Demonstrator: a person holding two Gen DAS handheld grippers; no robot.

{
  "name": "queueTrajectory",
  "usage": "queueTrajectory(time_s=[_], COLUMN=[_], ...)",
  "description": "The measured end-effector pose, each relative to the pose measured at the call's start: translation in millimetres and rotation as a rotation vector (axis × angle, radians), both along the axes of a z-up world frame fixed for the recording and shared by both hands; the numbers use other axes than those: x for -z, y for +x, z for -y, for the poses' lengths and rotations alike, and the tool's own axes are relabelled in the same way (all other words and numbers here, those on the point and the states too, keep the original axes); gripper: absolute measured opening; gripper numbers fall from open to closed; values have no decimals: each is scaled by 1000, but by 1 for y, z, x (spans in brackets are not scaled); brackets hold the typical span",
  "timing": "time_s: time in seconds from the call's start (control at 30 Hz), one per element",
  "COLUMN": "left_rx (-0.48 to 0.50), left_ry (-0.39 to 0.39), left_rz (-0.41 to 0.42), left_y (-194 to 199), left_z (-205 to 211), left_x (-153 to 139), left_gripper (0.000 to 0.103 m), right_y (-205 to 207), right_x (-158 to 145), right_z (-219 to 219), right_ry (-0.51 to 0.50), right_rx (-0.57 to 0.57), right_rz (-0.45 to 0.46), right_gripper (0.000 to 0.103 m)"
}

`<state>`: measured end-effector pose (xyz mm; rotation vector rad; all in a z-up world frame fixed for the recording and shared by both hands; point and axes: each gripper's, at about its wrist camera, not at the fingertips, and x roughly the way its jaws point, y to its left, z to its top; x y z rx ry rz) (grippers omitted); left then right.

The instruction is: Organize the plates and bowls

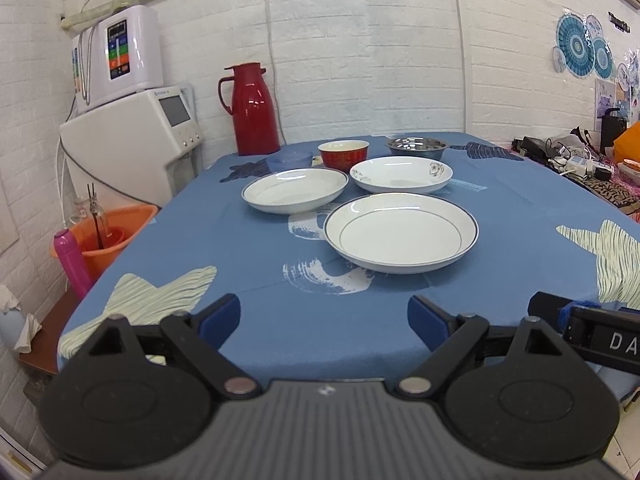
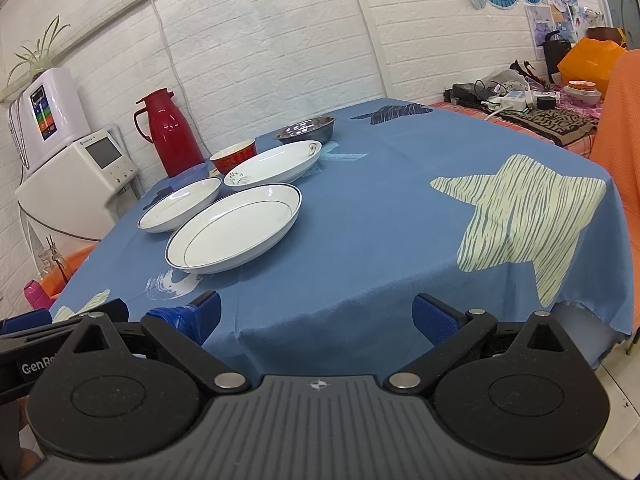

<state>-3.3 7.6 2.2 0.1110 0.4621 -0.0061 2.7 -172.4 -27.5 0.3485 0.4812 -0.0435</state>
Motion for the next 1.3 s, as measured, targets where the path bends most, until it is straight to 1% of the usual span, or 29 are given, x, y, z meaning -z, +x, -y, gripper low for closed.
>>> queueTrajectory(time_s=[0.33, 0.53, 0.73, 1.3], left_rx=[1, -5, 1, -13], left_ry=[-4, -25, -11, -20], left_rz=[3, -9, -7, -20], left_y=[-1, 1, 0, 7], left_z=[0, -3, -1, -9], left_x=[1, 1, 1, 3], left_gripper=[90, 90, 90, 90], right_y=[-1, -1, -1, -1], right_x=[0, 1, 2, 2], right_z=[-3, -3, -4, -5], right_ry=[-5, -1, -6, -8], right_rx=[-8, -5, -14, -15], right_rz=[1, 0, -4, -4], right_gripper=[90, 90, 90, 90])
